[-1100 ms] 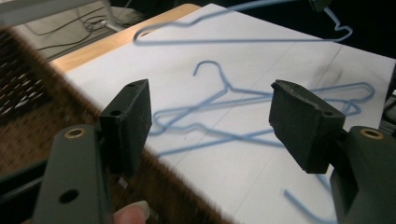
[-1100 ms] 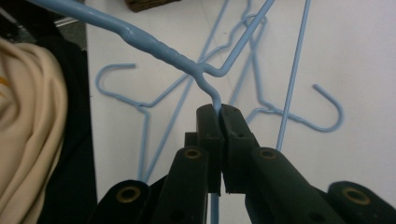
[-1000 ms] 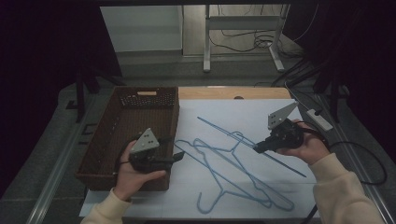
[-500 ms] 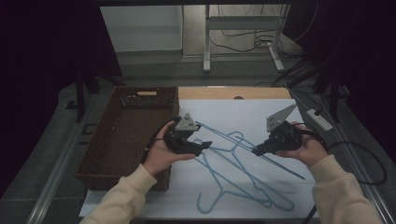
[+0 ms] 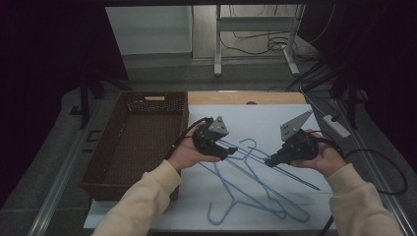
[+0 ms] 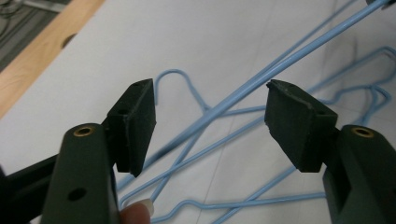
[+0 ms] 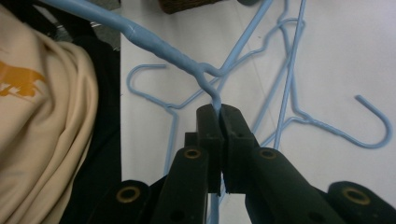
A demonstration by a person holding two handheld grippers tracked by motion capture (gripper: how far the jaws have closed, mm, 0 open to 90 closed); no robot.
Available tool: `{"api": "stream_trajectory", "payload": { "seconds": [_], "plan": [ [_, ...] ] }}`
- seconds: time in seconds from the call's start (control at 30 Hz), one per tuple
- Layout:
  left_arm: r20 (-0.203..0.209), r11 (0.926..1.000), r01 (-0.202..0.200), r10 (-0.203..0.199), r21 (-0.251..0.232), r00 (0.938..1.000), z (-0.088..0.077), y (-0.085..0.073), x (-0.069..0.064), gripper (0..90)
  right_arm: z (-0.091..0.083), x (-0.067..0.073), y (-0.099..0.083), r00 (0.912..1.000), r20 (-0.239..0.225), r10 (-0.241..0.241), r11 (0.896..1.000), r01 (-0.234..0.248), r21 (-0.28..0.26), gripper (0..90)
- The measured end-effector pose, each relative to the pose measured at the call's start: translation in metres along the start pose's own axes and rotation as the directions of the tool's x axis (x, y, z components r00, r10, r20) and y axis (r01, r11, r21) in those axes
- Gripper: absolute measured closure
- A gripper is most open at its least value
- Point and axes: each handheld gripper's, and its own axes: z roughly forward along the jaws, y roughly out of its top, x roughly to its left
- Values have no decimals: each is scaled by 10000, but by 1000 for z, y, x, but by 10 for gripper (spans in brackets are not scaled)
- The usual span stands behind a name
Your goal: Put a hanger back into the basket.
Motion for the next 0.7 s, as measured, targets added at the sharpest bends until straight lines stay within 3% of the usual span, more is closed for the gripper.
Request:
{"api": "stream_trajectory", "payload": {
  "seconds": [0.1, 0.2, 0.37, 0.43, 0.47, 0.53, 0.7],
  "plan": [
    [346, 9963, -763, 749, 399, 9966, 6, 1, -6, 499, -1, 1, 0, 9998, -190, -99, 9999, 98, -47, 885],
    [302, 9916, -1052, 1032, 750, 9942, 6, 2, -9, 674, -2, 0, 0, 9998, -191, -114, 9999, 114, 3, 885],
    [460, 9827, -1526, 1484, 1048, 9878, 3, 3, -16, 779, -7, -4, -1, 9998, 209, 33, 9998, -29, -196, 884],
    [662, 9829, -1547, 1485, 998, 9867, 1, 2, -18, 845, -11, -9, -3, 9957, 902, 209, 9990, -173, -403, 881],
    [733, 9838, -1516, 1449, 962, 9867, -1, 3, -19, 845, -11, -9, -3, 9957, 902, 209, 9990, -173, -403, 881],
    [769, 9870, -1332, 1265, 900, 9890, -5, 3, -22, 873, -11, -13, -3, 9883, 1477, 391, 9981, -315, -538, 875],
    [666, 9956, -601, 553, 719, 9962, -15, 0, -21, 875, -7, -14, -3, 9792, 1941, 588, 9944, -404, -976, 834]
  ]
}}
